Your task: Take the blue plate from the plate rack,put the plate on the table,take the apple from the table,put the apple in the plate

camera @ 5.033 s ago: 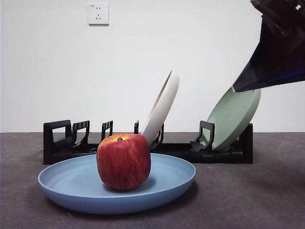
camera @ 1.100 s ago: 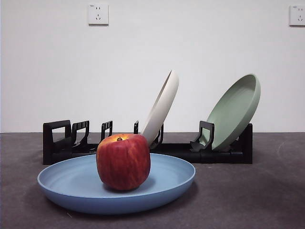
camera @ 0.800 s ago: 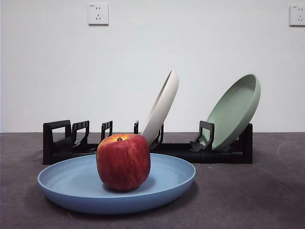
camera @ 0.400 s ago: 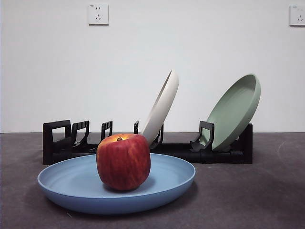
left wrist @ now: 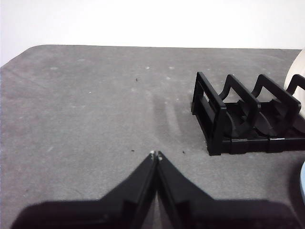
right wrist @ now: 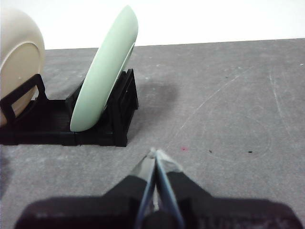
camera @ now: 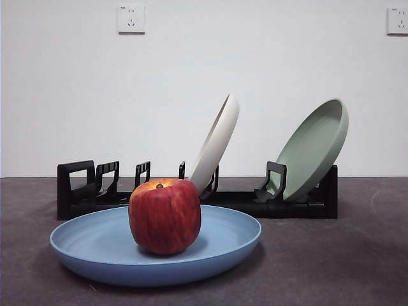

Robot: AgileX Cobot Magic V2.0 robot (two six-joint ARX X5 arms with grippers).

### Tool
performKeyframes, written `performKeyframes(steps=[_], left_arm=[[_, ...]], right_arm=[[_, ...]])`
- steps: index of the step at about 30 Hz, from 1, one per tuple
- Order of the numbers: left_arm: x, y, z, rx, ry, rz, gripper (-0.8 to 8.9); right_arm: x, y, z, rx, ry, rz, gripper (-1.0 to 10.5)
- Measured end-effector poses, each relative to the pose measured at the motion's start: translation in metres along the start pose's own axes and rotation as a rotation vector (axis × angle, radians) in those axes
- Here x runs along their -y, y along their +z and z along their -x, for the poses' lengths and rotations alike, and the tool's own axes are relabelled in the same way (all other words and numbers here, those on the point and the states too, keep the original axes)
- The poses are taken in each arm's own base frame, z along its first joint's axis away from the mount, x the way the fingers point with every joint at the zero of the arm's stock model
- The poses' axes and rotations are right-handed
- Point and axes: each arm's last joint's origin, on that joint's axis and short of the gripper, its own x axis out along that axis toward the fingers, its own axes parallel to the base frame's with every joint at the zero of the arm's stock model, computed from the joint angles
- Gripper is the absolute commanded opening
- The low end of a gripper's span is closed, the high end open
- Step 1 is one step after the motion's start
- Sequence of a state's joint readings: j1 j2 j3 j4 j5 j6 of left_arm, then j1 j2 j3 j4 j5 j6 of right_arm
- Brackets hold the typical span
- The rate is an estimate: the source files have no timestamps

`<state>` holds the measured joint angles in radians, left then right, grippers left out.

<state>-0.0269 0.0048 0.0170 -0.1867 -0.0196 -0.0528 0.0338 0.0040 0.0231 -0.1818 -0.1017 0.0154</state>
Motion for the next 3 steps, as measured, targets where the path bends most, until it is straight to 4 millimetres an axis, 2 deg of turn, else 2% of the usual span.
performKeyframes(steps=[3], left_arm=[[0.0000,0.0000,0.0000,0.000,0.000,0.000,-0.01]], right_arm=[[0.0000,0.0000,0.0000,0.000,0.000,0.000,0.0]])
